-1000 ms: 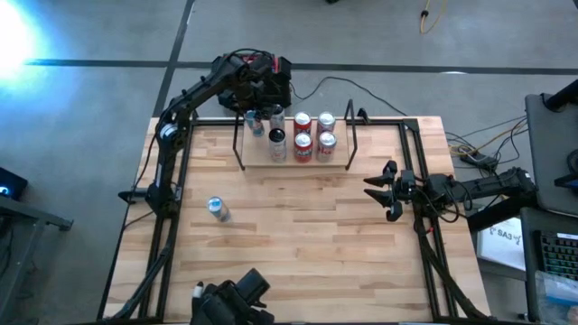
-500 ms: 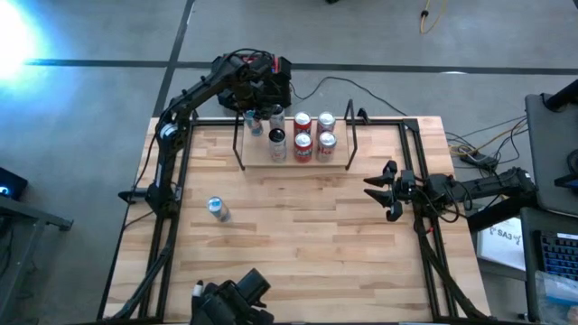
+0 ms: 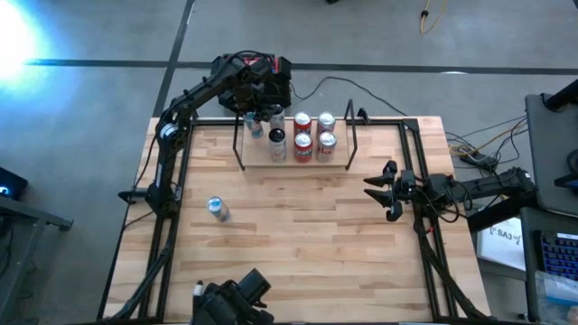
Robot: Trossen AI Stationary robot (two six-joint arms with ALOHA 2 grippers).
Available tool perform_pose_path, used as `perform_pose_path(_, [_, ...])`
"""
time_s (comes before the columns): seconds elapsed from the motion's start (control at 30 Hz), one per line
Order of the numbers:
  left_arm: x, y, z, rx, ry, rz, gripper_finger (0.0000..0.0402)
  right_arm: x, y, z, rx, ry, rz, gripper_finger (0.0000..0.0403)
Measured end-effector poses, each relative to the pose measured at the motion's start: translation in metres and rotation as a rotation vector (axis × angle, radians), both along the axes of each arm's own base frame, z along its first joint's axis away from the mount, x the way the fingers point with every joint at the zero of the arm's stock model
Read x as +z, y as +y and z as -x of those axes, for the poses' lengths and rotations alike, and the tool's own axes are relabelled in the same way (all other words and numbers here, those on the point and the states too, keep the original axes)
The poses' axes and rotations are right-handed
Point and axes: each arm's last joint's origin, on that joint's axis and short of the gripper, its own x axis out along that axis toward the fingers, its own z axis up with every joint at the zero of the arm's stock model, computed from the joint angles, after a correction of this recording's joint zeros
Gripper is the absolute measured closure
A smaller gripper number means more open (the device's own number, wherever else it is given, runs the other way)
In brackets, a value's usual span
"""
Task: Place canned beverage on shelf
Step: Adjust the blue soda can on the shelf
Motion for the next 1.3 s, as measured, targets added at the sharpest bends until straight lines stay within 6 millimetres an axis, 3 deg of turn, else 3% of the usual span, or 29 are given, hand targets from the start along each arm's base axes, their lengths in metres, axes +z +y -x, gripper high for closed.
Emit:
perform_pose_path(0.5, [0.0,0.0,0.0,-0.004,0.0,0.0,0.0168,0.0,0.0,0.0,0.001,0.0,0.0,0.0245])
perform_pose_path(0.9, [-0.006,-0.001,0.0,0.003,0.009,0.018,0.012,0.0,0.0,0.0,0.001,0.0,0.0,0.0245])
perform_pose_path(1.3, [0.007,-0.005,0.001,0.026,0.011,0.014,0.0103,0.0,0.0,0.0,0.0,0.001,0.0,0.0245])
